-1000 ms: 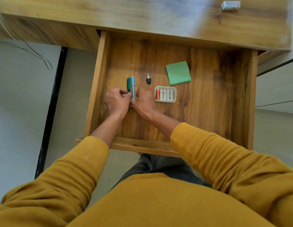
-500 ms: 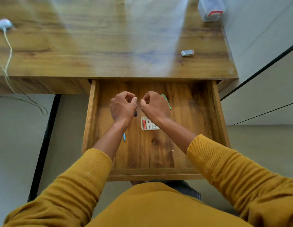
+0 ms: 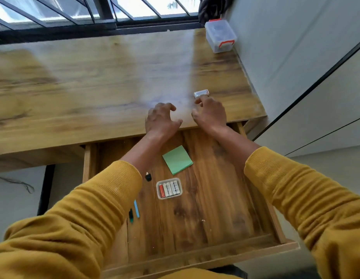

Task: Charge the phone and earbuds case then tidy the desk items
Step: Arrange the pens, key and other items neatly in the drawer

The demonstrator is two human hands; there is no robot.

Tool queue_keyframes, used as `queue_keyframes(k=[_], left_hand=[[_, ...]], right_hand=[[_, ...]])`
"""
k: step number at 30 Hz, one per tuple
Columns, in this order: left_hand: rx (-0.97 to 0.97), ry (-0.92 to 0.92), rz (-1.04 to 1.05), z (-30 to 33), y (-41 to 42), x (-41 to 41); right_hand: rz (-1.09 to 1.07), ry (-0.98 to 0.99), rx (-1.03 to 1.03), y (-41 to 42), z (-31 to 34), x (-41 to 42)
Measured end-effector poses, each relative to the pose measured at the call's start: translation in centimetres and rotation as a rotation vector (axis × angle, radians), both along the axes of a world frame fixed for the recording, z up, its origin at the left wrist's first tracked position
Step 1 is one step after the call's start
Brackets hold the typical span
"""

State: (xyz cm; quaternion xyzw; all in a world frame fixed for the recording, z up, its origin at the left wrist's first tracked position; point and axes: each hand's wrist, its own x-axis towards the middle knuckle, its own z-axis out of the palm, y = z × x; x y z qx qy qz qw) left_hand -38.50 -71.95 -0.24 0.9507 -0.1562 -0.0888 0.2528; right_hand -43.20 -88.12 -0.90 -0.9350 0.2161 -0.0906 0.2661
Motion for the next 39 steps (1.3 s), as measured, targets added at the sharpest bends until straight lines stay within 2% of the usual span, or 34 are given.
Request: queue_keyframes(k=[4,8,13,22,27,31,35,37,39], left_hand=[[0.244,0.072,-0.110,-0.9,-2.2,2.1],[0.396,0.045,-0.158,-1.6,-3.6,3.0],[0.402,0.065,-0.160,-1.9,-3.8,3.6],[0.414,0.048,-0.159,-2.1,-3.8,3.8],[0.396,0.050,-0.165,-2.6,-3.5,3.5],[0.368,0.111,-0.221,-4.0,-1.9,2.0],[0.156,0.004,-0.144,-4.5,1.4,-1.6],[0.019,-0.032,-0.103,-4.5,3.2,-4.2],[-0.033,-0.060,-0.079,-4.7,5.0,-6.9]], right_hand=[[-0.024,0.041,0.002,-2.0,-1.5,2.8],[-0.041,0.073,-0.022,-2.9,-3.0,5.3],[-0.061,0.058,-0.040,-3.8,-4.3,7.6],[-0.053,-0.019,-0.230,-3.5,-5.4,8.0],[-0.032,-0.009,-0.124,-3.2,-4.7,7.1],[0.026,-0.067,-0.021,-0.5,-4.7,3.2],[0.080,-0.180,0.030,3.2,-5.1,-2.4],[0.106,-0.199,0.045,4.8,-5.2,-5.1],[0.132,-0.182,0.071,6.1,-5.7,-7.6]])
